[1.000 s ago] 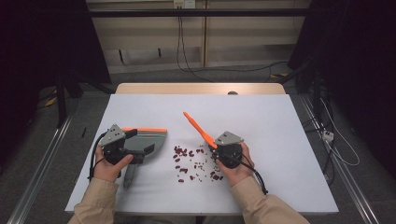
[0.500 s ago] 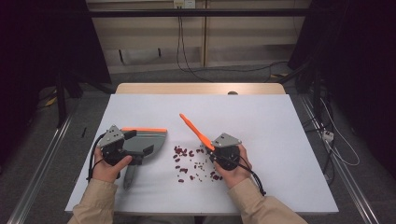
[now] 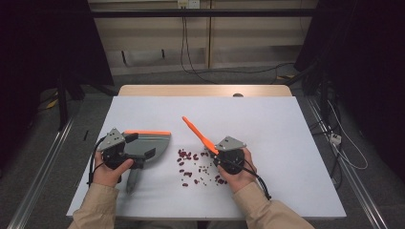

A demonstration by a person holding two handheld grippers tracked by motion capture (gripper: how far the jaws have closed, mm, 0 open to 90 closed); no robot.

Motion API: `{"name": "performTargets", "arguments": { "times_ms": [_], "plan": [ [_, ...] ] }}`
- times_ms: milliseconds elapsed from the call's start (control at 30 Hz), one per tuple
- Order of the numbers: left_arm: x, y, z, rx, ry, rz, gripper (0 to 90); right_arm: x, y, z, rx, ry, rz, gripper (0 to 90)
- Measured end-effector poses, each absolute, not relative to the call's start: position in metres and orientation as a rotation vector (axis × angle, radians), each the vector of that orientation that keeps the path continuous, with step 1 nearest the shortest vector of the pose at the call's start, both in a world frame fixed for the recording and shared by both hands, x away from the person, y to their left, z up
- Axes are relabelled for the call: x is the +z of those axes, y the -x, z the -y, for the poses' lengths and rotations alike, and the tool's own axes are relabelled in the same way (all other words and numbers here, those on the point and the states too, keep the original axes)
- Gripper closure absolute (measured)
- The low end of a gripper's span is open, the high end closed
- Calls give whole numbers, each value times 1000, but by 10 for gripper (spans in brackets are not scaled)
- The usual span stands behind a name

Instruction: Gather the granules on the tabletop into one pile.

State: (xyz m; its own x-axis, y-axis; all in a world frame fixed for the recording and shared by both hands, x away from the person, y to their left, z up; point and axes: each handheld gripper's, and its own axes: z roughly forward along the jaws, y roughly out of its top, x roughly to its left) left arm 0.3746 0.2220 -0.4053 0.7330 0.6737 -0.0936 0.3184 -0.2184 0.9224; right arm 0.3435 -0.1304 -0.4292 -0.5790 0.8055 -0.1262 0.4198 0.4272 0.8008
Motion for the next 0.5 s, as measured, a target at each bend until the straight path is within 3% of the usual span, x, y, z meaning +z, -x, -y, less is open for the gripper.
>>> {"name": "performTargets", "arguments": {
  "times_ms": [500],
  "plan": [
    [-405,-374,-223,398,-1817,-779,62,-429,-342,130,1033,-1019,-2192,702]
  ]
}}
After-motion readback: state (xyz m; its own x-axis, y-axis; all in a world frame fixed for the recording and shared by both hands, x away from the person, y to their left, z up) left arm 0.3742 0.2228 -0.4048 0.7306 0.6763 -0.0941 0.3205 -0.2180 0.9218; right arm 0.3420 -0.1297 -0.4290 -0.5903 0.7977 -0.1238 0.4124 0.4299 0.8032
